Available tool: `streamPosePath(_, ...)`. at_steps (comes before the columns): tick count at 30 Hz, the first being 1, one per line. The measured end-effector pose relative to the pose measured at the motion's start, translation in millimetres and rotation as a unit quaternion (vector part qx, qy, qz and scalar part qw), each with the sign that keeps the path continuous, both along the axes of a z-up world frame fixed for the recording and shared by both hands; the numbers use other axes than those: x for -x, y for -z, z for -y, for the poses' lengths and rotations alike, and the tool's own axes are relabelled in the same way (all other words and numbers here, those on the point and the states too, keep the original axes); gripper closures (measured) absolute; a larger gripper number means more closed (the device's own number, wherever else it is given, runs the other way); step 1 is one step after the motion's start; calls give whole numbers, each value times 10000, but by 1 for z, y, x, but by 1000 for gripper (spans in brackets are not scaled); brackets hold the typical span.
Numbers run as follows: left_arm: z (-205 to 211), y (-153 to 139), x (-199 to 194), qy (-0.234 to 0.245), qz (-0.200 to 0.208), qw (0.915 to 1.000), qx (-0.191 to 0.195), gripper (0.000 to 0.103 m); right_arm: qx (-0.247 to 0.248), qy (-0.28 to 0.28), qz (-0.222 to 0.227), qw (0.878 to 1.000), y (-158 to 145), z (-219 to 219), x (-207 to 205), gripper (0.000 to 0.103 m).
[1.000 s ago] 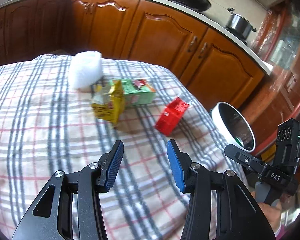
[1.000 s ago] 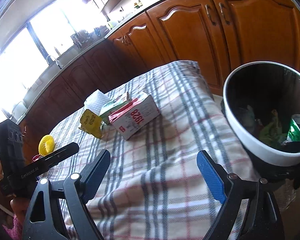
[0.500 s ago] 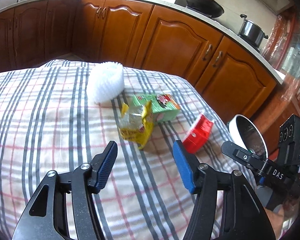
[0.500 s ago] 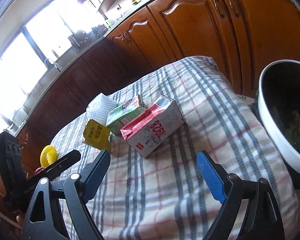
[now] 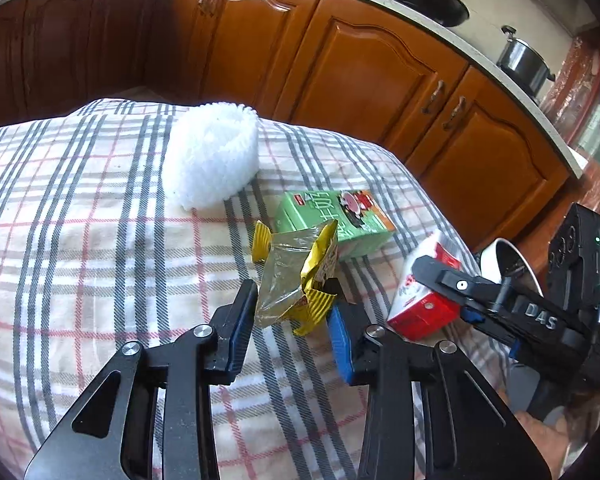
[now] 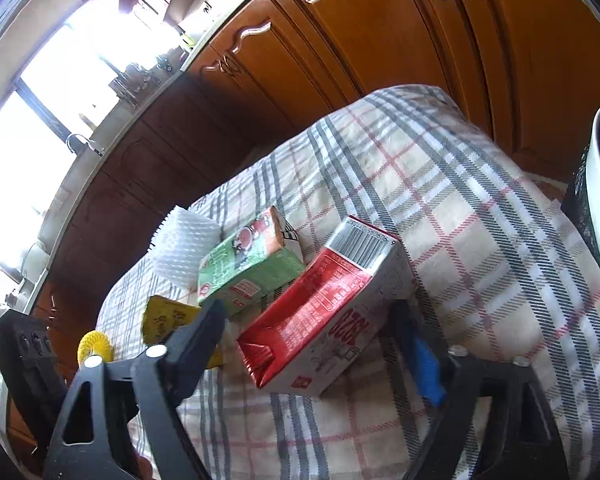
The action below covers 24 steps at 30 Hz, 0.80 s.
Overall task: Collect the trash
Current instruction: 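Grasp the yellow snack bag with the left tool while the right tool grasps the red-and-white carton, then carry the yellow bag and red carton over the bin and open both tools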
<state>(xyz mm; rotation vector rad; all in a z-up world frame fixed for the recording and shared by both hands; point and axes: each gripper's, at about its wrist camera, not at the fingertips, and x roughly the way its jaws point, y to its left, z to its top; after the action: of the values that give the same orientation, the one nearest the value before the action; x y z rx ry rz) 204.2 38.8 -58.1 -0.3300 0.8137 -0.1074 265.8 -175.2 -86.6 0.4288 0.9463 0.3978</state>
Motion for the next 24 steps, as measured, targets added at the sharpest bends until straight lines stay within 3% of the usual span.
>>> streamPosePath(4,5,-7,7,146,93,9998,32,95,-100,-154,128,9997,-2,8,10,57)
streamPosePath(8,16,-15,20,288,289,9991,109,96,-11,-275,362,9990,-15,20,29,70)
streamPosePath(24,84,-34,49,1068,487,9931,63,97,81,-129,803,9967,-41,83,83,72)
